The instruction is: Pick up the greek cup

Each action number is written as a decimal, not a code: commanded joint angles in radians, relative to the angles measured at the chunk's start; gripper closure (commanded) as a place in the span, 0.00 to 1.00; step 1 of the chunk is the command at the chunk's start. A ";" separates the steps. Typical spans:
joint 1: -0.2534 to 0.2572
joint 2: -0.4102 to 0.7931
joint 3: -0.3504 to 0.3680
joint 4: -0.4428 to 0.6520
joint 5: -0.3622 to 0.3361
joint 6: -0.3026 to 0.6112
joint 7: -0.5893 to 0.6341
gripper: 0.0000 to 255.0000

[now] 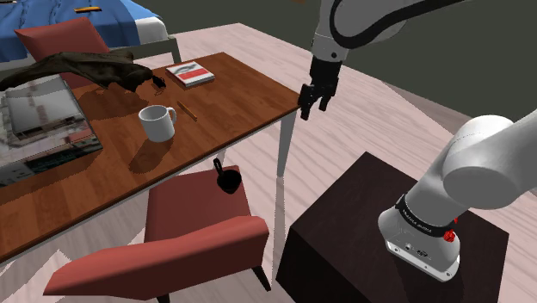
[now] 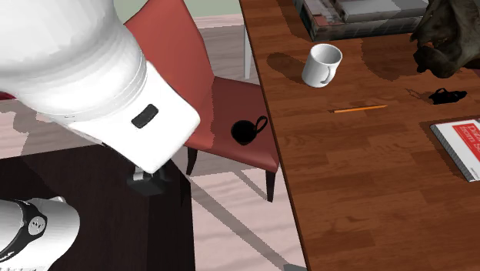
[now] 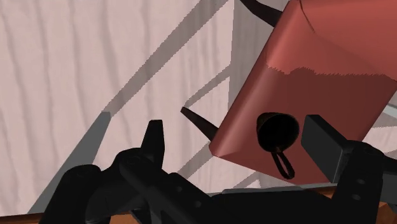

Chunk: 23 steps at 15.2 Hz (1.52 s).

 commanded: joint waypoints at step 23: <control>0.083 0.948 0.095 0.428 0.382 0.537 -0.345 0.00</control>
